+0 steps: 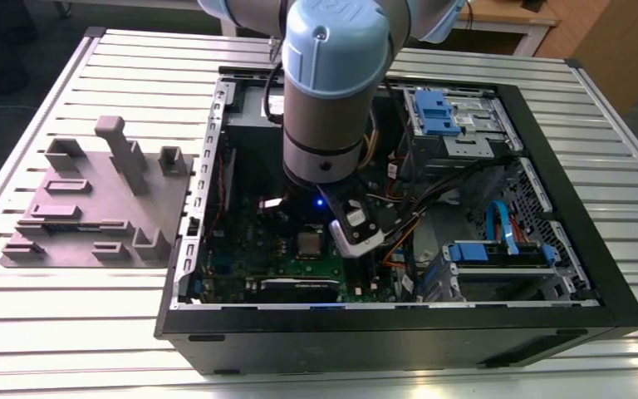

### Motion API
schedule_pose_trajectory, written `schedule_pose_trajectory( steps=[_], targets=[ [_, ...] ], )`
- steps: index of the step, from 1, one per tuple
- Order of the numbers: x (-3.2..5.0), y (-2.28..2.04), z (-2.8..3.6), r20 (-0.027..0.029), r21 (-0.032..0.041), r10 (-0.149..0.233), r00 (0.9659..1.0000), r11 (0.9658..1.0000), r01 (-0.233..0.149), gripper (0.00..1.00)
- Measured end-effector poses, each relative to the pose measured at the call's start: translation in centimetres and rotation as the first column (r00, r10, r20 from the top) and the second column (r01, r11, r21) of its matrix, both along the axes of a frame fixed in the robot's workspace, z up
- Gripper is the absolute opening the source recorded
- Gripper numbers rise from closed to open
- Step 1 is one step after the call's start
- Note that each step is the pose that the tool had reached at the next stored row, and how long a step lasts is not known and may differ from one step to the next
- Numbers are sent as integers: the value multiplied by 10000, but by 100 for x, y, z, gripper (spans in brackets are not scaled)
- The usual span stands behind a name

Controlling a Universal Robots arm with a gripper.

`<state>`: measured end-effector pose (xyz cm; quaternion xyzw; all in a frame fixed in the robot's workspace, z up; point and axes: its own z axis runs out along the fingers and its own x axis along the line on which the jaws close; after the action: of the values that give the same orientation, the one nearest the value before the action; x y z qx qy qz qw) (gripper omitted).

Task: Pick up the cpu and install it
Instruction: 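Place the cpu into insertion slot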

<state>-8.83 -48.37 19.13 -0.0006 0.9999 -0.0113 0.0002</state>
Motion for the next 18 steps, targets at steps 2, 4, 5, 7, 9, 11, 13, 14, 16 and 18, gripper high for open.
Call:
schedule_pose_trajectory(
  steps=[2,4,5,7,9,11,13,14,16,18],
  targets=[
    [1,0,-14,-1,1,-6,10000,10000,6,47],
    [1,-1,-25,-4,-5,-7,10000,10000,7,47],
    [1,-1,-30,-5,-7,-7,10000,10000,7,47],
    [1,-1,-38,-6,-8,-7,10000,10000,7,47],
    [1,0,-41,-3,-4,-7,10000,10000,7,47],
    [1,0,-43,-2,0,-7,10000,10000,7,47],
    [1,0,-43,-2,-1,-7,10000,10000,7,47],
    [1,0,-43,-2,-1,-7,10000,10000,7,47],
    [1,0,-43,-2,-1,-7,10000,10000,7,47],
    [1,0,-44,-2,0,-7,10000,10000,7,47]
  ],
)
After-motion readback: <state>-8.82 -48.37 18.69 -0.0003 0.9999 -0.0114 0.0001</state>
